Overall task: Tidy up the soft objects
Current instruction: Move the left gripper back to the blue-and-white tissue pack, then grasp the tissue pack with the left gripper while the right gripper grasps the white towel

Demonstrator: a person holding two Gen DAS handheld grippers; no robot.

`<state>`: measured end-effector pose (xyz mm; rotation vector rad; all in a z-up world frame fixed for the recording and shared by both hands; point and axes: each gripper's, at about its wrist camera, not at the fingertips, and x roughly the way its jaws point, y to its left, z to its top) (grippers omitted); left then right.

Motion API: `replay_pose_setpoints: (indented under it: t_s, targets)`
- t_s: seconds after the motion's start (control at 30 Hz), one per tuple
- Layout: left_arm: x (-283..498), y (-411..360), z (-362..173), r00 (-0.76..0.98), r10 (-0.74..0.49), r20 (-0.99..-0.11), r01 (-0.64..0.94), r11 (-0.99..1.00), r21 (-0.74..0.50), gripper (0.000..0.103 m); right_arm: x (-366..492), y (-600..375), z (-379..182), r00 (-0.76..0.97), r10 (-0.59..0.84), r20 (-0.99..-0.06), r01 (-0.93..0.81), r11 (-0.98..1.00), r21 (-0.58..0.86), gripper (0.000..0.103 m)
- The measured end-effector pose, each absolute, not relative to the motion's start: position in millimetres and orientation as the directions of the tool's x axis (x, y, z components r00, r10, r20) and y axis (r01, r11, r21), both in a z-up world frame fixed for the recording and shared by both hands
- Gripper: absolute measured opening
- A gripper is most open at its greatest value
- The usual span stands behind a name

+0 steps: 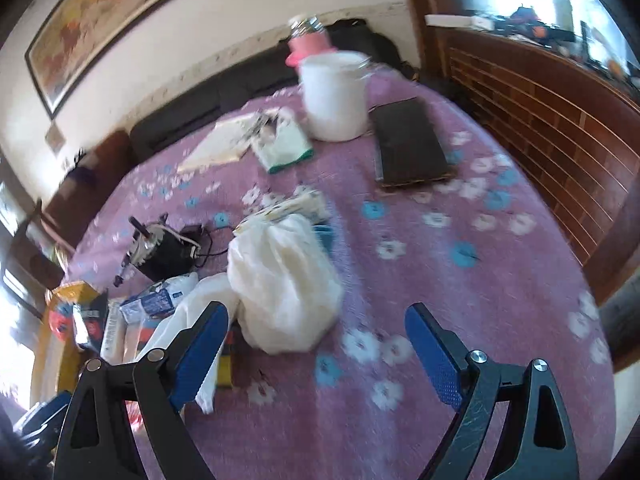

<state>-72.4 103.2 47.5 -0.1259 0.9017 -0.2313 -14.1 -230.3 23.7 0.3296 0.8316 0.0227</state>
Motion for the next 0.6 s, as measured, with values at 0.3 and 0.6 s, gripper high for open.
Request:
replay_pose_setpoints:
  t_s: [0.3,0.6]
  targets:
    - [-19,74,17,0.535,-0.147,-0.832,0.121,0.988,-0.096,0.081,8,-218,1,0.641,0.175,-0.747,0.096,0.948,0.304,0.036]
    - [-41,90,31,0.562,-0.287,-0.775,0.159,0.958,-0.239,0.039,-30,-247,14,0.677,0.260,-0.689,0.092,0.898,0.429,0.021]
